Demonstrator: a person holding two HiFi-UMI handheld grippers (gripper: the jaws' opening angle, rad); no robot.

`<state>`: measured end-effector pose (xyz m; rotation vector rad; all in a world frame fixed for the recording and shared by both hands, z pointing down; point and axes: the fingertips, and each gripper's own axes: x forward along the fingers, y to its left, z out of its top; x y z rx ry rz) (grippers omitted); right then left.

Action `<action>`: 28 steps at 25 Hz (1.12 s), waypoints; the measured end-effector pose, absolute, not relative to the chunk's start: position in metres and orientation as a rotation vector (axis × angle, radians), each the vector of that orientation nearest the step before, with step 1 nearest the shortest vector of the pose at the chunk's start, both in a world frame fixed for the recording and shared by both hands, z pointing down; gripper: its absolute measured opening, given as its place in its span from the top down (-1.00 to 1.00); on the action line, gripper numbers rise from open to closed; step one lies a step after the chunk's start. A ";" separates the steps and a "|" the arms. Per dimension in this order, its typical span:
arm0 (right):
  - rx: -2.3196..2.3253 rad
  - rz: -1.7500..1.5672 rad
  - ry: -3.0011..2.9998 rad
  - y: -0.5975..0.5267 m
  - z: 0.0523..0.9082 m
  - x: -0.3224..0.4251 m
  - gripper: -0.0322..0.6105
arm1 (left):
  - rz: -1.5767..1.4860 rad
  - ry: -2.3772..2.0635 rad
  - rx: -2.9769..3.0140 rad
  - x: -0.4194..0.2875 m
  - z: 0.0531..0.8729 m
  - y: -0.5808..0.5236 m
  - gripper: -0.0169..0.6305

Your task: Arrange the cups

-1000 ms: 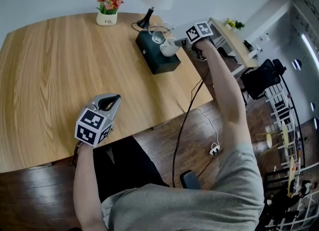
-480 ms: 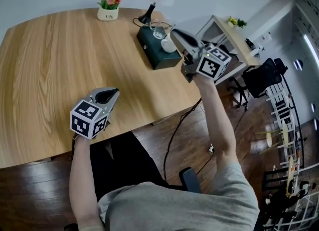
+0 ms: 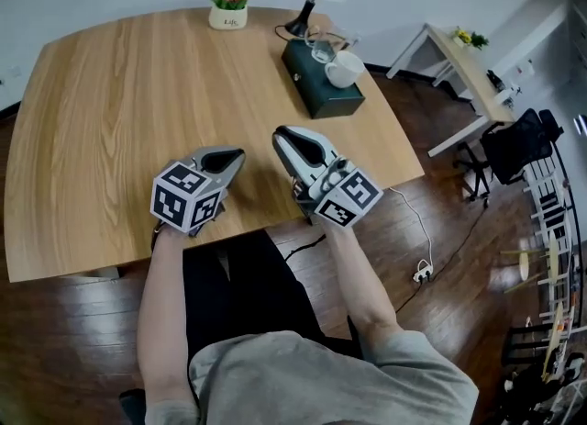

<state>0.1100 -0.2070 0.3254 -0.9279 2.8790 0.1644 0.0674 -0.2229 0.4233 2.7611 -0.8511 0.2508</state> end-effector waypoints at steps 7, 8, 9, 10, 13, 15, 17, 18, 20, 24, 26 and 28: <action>-0.937 0.098 2.839 -0.213 0.346 0.107 0.79 | 0.325 -0.897 2.786 0.069 0.429 -0.223 0.91; -0.941 0.090 2.837 -0.211 0.349 0.107 0.79 | 0.323 -0.902 2.782 0.068 0.430 -0.222 0.91; -0.949 0.087 2.840 -0.209 0.351 0.107 0.79 | 0.326 -0.910 2.780 0.067 0.430 -0.221 0.91; -0.960 0.090 2.849 -0.206 0.352 0.108 0.79 | 0.330 -0.919 2.778 0.067 0.430 -0.219 0.91; -0.991 0.106 2.893 -0.197 0.355 0.111 0.79 | 0.324 -0.935 2.776 0.071 0.427 -0.217 0.92; -1.018 0.125 2.926 -0.195 0.356 0.113 0.79 | 0.316 -0.938 2.777 0.074 0.425 -0.219 0.92; -1.051 0.139 2.955 -0.196 0.358 0.113 0.79 | 0.318 -0.934 2.777 0.078 0.425 -0.220 0.92; -1.058 0.133 2.962 -0.197 0.358 0.113 0.79 | 0.320 -0.932 2.778 0.079 0.425 -0.220 0.92; -1.059 0.106 2.967 -0.198 0.360 0.115 0.79 | 0.321 -0.931 2.779 0.080 0.424 -0.220 0.92; -1.096 0.046 2.982 -0.204 0.368 0.123 0.79 | 0.307 -0.933 2.782 0.079 0.421 -0.220 0.92; -1.095 0.029 2.995 -0.206 0.371 0.123 0.79 | 0.305 -0.934 2.781 0.079 0.419 -0.220 0.92; -1.078 0.016 3.008 -0.206 0.373 0.120 0.79 | 0.304 -0.937 2.779 0.078 0.418 -0.221 0.91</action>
